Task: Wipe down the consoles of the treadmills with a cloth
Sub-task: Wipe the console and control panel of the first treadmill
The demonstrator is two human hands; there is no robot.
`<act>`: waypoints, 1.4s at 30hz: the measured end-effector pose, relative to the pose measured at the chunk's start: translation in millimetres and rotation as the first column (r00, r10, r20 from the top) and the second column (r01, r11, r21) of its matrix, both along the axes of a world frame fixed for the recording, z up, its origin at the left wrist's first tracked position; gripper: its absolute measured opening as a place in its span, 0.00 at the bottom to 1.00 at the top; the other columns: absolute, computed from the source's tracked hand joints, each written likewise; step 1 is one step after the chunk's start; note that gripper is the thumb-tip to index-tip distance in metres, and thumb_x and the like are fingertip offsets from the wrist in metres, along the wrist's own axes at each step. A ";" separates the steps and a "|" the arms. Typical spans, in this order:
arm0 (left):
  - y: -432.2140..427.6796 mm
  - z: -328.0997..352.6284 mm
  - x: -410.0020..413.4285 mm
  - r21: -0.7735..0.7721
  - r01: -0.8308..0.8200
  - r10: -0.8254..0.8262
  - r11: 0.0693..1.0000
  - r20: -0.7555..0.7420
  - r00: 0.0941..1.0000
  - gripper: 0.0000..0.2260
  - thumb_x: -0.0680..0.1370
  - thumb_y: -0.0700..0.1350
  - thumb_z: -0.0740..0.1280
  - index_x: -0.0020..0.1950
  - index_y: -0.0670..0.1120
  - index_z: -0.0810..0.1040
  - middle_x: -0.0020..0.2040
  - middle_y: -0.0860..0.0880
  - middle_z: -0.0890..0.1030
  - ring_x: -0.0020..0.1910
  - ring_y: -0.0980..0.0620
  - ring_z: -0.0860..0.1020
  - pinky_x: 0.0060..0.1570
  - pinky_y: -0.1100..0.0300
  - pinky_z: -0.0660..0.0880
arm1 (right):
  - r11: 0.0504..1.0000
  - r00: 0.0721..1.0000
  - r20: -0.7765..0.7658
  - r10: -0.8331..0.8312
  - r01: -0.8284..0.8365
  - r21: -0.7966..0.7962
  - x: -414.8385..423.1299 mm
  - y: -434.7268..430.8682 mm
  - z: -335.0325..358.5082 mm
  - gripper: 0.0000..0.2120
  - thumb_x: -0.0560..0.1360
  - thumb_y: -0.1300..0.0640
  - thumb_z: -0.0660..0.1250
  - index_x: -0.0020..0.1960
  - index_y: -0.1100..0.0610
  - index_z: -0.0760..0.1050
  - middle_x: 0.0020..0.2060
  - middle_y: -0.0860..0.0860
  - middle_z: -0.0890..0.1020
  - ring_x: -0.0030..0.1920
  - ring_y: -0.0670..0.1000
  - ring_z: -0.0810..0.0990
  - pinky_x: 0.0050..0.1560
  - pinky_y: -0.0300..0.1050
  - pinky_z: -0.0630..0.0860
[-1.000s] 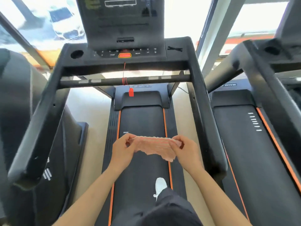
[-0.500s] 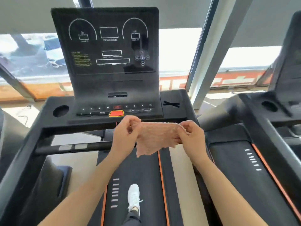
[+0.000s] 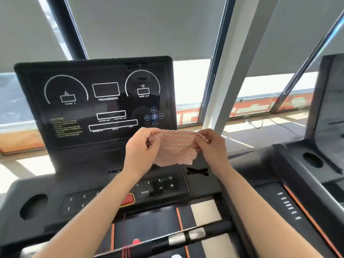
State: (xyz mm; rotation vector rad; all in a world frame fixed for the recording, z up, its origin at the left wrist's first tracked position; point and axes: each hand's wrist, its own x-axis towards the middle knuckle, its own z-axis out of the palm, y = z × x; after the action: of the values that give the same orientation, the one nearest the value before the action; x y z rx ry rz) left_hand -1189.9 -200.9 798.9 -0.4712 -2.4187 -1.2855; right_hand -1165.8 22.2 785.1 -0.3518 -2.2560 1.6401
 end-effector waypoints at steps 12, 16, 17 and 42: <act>31.0 -55.7 -79.1 -0.385 -0.196 0.200 0.902 -0.031 0.979 0.27 0.75 0.42 0.72 0.74 0.45 0.72 0.63 0.47 0.73 0.63 0.47 0.70 0.59 0.62 0.67 | 0.985 0.985 0.024 0.172 -0.172 -0.007 -121.5 15.8 -40.7 0.04 0.76 0.58 0.73 0.44 0.51 0.81 0.40 0.44 0.85 0.42 0.43 0.81 0.51 0.42 0.77; 39.9 -80.5 -87.5 -0.517 -0.253 0.253 0.818 -0.071 0.965 0.37 0.73 0.46 0.74 0.79 0.41 0.64 0.73 0.43 0.65 0.71 0.40 0.65 0.63 0.50 0.75 | 0.976 0.973 0.081 0.216 -0.212 -0.055 -135.7 15.0 -52.3 0.03 0.75 0.54 0.74 0.43 0.50 0.81 0.39 0.44 0.85 0.42 0.47 0.82 0.51 0.51 0.82; 42.2 -85.7 -88.8 -0.539 -0.265 0.269 0.800 -0.074 0.960 0.39 0.73 0.49 0.74 0.80 0.41 0.62 0.75 0.42 0.61 0.74 0.39 0.63 0.66 0.49 0.73 | 0.973 0.970 0.085 0.226 -0.222 -0.056 -139.4 14.7 -52.9 0.03 0.75 0.53 0.74 0.43 0.49 0.81 0.39 0.44 0.84 0.42 0.48 0.83 0.52 0.54 0.82; 65.4 -105.3 -144.4 -0.761 -0.290 0.085 0.580 -0.297 0.951 0.38 0.75 0.77 0.48 0.82 0.63 0.48 0.83 0.49 0.43 0.80 0.37 0.43 0.71 0.25 0.50 | 0.932 0.935 0.086 0.344 -0.329 -0.154 -192.0 30.4 -35.8 0.04 0.77 0.52 0.72 0.49 0.53 0.81 0.45 0.49 0.84 0.36 0.49 0.85 0.36 0.40 0.79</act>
State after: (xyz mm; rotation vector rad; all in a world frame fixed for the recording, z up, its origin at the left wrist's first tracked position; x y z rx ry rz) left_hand -1334.3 -135.5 693.7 -0.5179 -2.6239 0.0519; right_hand -1357.8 52.6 749.3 -0.0901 -2.3964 1.9986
